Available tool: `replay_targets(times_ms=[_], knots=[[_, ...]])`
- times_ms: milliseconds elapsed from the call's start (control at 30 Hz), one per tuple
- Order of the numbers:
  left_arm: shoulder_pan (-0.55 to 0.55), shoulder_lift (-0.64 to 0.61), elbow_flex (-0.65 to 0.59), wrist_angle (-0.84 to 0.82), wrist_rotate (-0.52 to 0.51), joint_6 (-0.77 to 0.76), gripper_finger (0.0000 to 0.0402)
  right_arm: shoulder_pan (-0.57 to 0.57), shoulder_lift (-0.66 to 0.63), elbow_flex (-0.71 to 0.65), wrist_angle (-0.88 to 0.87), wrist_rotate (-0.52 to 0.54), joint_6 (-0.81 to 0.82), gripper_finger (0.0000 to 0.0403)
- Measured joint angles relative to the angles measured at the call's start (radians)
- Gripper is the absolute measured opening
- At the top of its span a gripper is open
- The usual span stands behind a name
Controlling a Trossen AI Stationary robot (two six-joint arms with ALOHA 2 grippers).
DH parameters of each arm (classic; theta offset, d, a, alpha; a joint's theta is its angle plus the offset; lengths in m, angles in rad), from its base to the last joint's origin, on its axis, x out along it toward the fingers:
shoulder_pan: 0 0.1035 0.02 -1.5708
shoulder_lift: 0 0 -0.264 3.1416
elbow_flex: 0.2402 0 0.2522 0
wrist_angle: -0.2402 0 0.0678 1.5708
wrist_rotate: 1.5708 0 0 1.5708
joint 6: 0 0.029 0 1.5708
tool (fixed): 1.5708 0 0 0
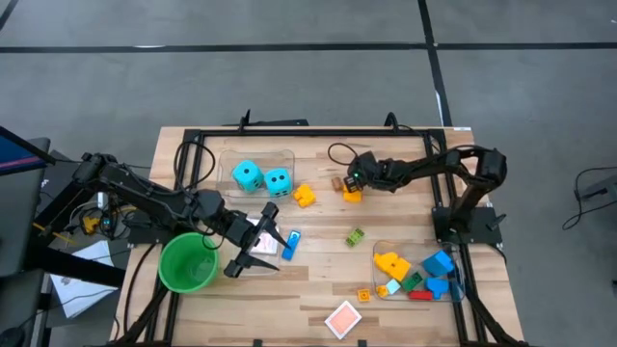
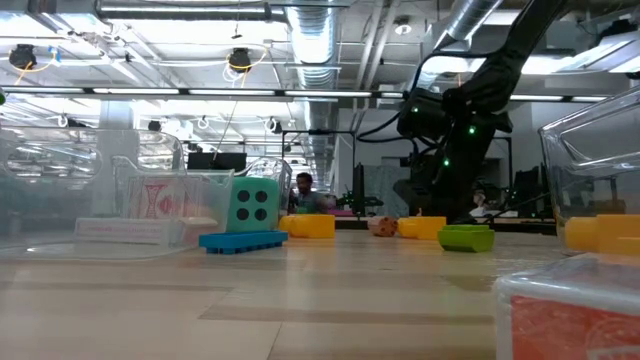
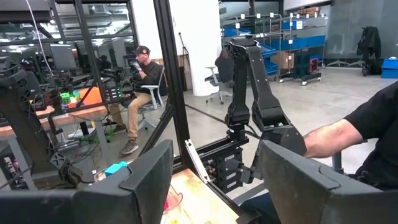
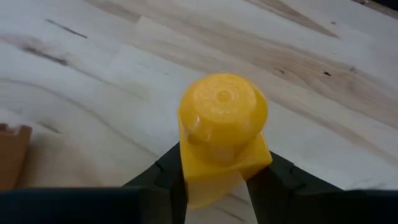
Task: Pick & Place Toys
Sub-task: Put the yellow game piece into the bottom right transparent bin
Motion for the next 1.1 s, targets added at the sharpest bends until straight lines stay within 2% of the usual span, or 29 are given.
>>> replay_targets(times_ms=[200,400,533,700,833,967,1100], knots=[[0.0,0.0,0.0,-0.007,0.0,0.0,0.0231,0.039,-0.09,-0.001,-0.047,0.015,-0.001,0.0121],[0.0,0.0,0.0,-0.015,0.0,-0.003,0.0231,0.106,-0.276,-0.001,-0.16,0.069,0.006,0.0121],[0.0,0.0,0.0,-0.019,0.0,-0.003,0.0231,0.2,-0.4,-0.001,-0.232,0.071,0.029,0.0121],[-0.009,0.0,0.0,-0.023,0.0,-0.004,0.0231,0.406,-0.526,-0.001,-0.364,0.069,0.123,0.0122],[-0.019,0.0,0.0,-0.022,0.0,-0.004,0.0231,0.612,-0.591,-0.001,-0.46,0.092,0.265,0.0122],[-0.02,0.0,0.0,-0.022,0.0,-0.004,0.0231,0.829,-0.621,0.0,-0.469,0.145,0.399,0.0122],[-0.02,0.0,0.0,-0.022,0.0,-0.004,0.0231,1.023,-0.601,0.0,-0.435,0.147,0.492,0.0122]])
